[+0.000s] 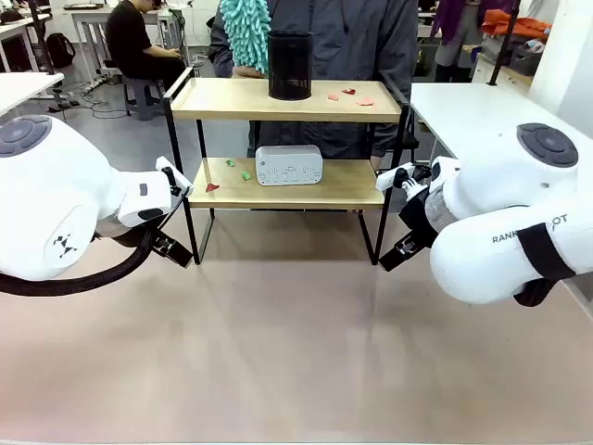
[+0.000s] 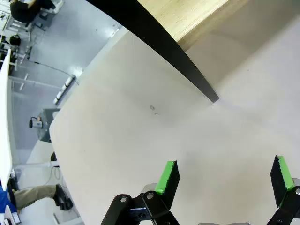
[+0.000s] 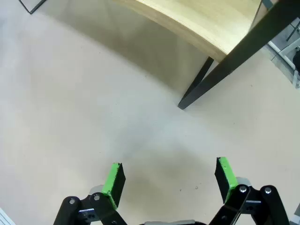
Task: Clean the shelf.
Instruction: Pick up the Duster from the human.
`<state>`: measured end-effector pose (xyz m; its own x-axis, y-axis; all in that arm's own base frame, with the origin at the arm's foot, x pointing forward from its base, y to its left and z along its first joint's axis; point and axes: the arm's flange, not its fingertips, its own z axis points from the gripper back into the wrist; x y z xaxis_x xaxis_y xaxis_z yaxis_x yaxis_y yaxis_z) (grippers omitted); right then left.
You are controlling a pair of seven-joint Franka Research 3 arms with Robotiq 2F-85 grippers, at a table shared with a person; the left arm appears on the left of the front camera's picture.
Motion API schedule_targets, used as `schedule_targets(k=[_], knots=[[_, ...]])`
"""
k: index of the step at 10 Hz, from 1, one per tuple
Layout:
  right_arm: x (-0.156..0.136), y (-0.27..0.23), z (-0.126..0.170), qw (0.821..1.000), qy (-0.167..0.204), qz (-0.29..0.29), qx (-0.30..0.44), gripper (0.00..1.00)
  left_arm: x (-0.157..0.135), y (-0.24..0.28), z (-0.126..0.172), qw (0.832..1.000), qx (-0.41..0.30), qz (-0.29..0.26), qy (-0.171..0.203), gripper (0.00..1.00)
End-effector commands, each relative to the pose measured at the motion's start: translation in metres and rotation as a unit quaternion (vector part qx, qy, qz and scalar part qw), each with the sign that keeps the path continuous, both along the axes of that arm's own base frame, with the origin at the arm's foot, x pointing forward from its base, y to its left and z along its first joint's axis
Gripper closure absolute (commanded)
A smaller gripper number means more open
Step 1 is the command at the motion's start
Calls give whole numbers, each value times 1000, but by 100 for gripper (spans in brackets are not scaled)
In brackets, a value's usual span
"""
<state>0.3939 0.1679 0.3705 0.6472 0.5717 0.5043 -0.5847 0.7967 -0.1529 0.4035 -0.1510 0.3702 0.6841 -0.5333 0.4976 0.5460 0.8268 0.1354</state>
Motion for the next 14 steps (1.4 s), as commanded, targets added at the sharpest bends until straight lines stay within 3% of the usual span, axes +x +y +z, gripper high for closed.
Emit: schedule_targets(k=[1,11,12,13,14], knots=[[0,0,0,1000,0,0,0,0,0,0,0,1000,0,0,0,0],[0,0,0,1000,0,0,0,0,0,0,0,1000,0,0,0,0],[-25,-4,28,993,107,51,3,0,-26,7,31,992,-47,-69,90,0],[-55,-24,66,976,156,103,111,0,-64,26,65,972,-109,-155,136,0],[-80,-63,105,958,165,60,227,0,-103,59,98,955,-184,-204,115,0]])
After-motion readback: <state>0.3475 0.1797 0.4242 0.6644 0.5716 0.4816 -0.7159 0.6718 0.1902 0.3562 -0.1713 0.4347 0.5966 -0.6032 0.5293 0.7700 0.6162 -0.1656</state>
